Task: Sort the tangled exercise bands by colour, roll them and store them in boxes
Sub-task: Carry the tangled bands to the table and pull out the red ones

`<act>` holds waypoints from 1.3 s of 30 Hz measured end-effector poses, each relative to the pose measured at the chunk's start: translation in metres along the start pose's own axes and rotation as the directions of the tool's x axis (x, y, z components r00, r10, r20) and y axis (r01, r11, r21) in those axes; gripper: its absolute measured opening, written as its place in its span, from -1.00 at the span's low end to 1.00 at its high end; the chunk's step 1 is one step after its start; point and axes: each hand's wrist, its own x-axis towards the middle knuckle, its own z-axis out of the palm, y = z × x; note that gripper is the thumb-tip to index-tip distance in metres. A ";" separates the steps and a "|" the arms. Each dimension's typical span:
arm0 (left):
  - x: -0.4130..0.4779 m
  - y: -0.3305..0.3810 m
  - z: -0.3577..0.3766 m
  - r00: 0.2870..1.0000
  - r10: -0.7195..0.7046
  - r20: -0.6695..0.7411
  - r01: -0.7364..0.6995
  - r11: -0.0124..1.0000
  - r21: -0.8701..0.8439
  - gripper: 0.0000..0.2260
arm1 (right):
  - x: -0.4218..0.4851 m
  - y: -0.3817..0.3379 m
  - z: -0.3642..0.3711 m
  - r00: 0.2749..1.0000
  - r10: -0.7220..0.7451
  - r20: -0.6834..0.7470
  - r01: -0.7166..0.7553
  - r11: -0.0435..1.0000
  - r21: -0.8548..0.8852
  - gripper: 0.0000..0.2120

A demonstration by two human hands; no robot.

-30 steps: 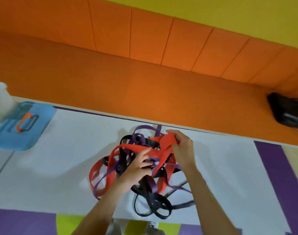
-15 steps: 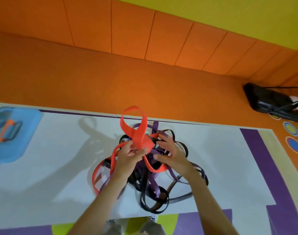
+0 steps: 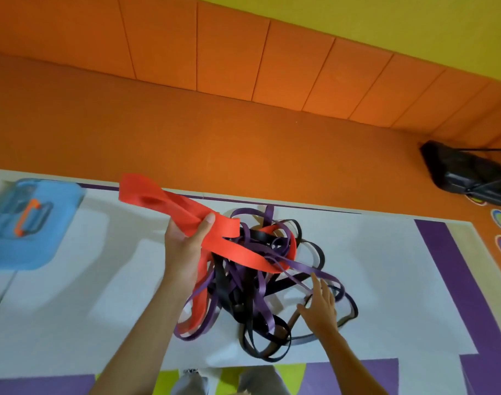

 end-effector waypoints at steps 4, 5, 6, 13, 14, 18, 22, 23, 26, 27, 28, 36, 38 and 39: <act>-0.008 -0.004 0.009 1.000 0.002 0.023 -0.004 0.994 0.113 -0.76 | 0.024 0.019 -0.016 1.000 0.004 0.022 -0.001 0.993 -0.116 -0.07; -0.010 -0.006 0.010 0.999 -0.006 0.036 0.001 0.990 0.145 -0.78 | 0.032 0.022 -0.019 1.000 -0.006 0.029 0.011 0.988 -0.156 -0.08; -0.012 -0.009 0.011 0.999 -0.015 0.044 0.007 0.985 0.171 -0.78 | 0.040 0.024 -0.023 0.999 -0.022 0.040 0.029 0.981 -0.193 -0.07; -0.015 -0.027 0.011 0.985 -0.031 -0.168 0.082 0.950 0.302 -0.91 | 0.079 0.013 -0.018 0.959 -0.257 0.121 0.284 0.859 -0.426 -0.19; -0.016 -0.030 0.013 0.980 -0.023 -0.196 0.084 0.948 0.307 -0.90 | 0.084 0.014 -0.017 0.953 -0.282 0.114 0.302 0.838 -0.454 -0.31; -0.020 -0.040 0.023 0.971 0.022 -0.237 0.066 0.932 0.356 -0.84 | 0.103 0.023 -0.026 0.930 -0.317 0.185 0.363 0.870 -0.333 -0.79; -0.022 -0.047 0.031 0.958 0.024 -0.286 0.082 0.932 0.352 -0.97 | 0.121 0.016 -0.055 0.915 -0.360 0.180 0.381 0.920 -0.094 -0.92; -0.022 -0.049 0.033 0.957 0.011 -0.289 0.097 0.929 0.356 -0.97 | 0.126 0.008 -0.065 0.913 -0.368 0.175 0.370 0.929 0.017 -0.92; -0.022 -0.052 0.039 0.955 -0.043 -0.292 0.155 0.915 0.374 -0.95 | 0.140 -0.031 -0.091 0.904 -0.397 0.158 0.316 0.871 0.377 -0.83; -0.023 -0.052 0.042 0.954 -0.053 -0.295 0.167 0.910 0.379 -0.90 | 0.142 -0.048 -0.095 0.902 -0.407 0.142 0.301 0.832 0.466 -0.81; -0.025 -0.050 0.045 0.953 -0.063 -0.296 0.177 0.910 0.375 -0.82 | 0.141 -0.066 -0.097 0.904 -0.407 0.129 0.281 0.794 0.540 -0.82; -0.040 -0.012 0.044 0.867 -0.492 -0.078 0.487 0.870 -0.079 -0.89 | 0.107 -0.157 -0.044 0.905 -0.426 -0.002 0.325 0.687 0.650 -0.84; -0.038 -0.001 0.030 0.864 -0.503 0.022 0.501 0.856 -0.127 -0.90 | 0.097 -0.157 -0.025 0.867 -0.488 0.100 0.340 0.726 0.598 -0.90; -0.037 0.003 0.025 0.877 -0.479 0.038 0.479 0.862 -0.165 -0.86 | 0.090 -0.154 -0.017 0.837 -0.519 0.176 0.352 0.755 0.554 -0.91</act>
